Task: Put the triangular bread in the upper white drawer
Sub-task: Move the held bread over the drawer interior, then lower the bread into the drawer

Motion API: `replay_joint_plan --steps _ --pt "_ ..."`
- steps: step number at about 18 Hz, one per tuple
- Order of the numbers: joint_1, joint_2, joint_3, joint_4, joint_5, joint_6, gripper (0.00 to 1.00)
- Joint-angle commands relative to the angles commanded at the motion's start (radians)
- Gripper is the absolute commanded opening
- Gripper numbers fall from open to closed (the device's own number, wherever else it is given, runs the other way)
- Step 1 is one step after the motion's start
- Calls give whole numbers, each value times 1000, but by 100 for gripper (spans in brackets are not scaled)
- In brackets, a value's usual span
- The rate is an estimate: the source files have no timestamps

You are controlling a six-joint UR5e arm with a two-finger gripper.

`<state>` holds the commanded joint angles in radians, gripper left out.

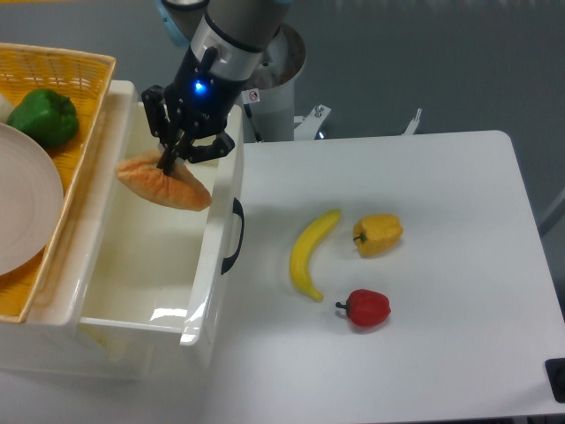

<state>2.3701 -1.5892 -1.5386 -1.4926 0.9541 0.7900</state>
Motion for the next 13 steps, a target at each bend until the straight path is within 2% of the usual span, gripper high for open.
replay_joint_plan --steps 13 --pt "-2 -46 -18 6 8 -3 0"
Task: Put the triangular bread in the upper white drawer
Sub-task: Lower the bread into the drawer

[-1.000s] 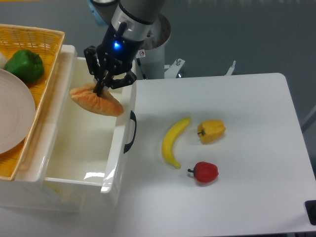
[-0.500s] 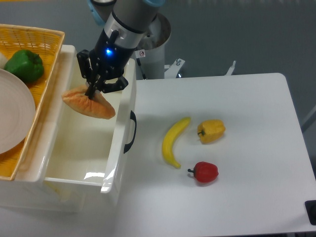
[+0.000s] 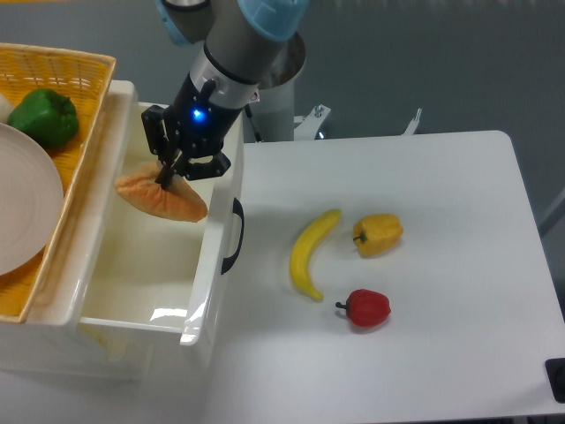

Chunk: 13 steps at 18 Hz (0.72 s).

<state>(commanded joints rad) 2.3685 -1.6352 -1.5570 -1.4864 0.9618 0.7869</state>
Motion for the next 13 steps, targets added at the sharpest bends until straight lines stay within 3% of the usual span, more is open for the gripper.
replay_joint_plan --steps 13 --pt "0 -21 -15 3 31 2 1"
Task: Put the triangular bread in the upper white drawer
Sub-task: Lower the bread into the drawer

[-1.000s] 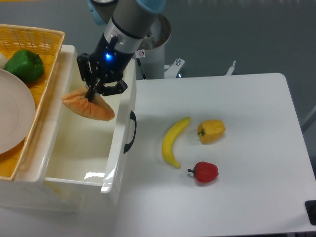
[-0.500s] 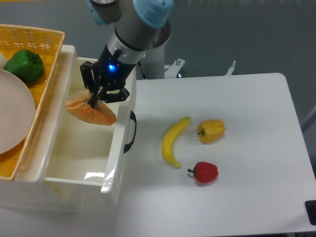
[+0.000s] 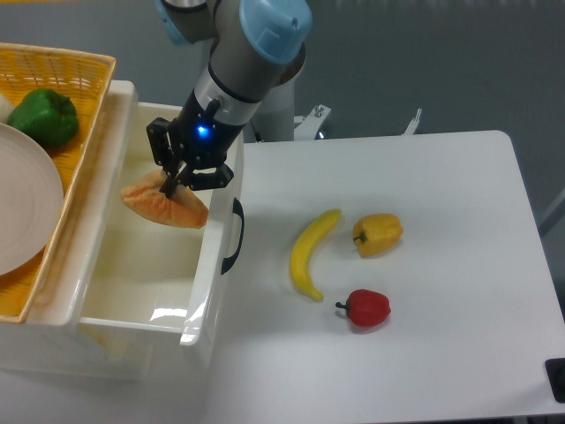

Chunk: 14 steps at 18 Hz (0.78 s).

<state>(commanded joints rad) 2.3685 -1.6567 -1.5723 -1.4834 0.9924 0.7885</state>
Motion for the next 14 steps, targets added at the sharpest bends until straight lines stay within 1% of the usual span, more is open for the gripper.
replay_joint_plan --steps 3,5,9,10,11,14 --pt "-2 -5 -8 0 12 0 1" --pt "-3 -5 -14 0 14 3 3" --pt "-14 -5 -32 -2 26 5 4" --pt "-20 -3 -34 -2 26 5 4" --pt "-25 -3 -35 0 28 5 7" --pt "-26 -3 -35 0 29 5 8"
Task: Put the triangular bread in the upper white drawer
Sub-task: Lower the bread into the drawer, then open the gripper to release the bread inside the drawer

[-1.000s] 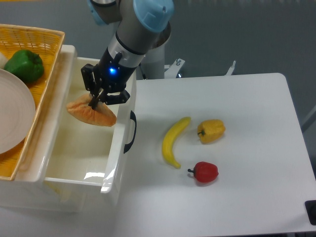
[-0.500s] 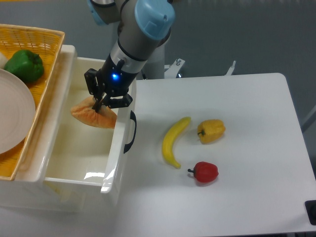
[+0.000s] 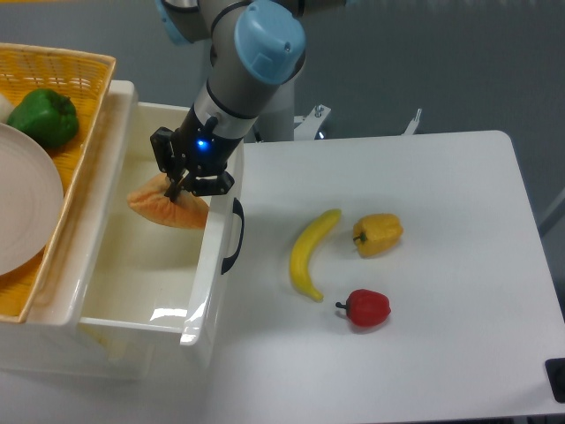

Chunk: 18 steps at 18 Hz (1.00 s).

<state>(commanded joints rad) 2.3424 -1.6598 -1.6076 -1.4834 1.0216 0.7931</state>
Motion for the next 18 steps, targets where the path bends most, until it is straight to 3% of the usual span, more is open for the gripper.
replay_joint_plan --steps 4,5,9,10,18 --pt "0 3 2 0 0 6 19" --pt "0 5 2 2 0 8 30" --pt "-2 6 8 2 0 8 36" --pt "-2 6 9 3 0 8 43" --pt "-3 6 9 3 0 9 46"
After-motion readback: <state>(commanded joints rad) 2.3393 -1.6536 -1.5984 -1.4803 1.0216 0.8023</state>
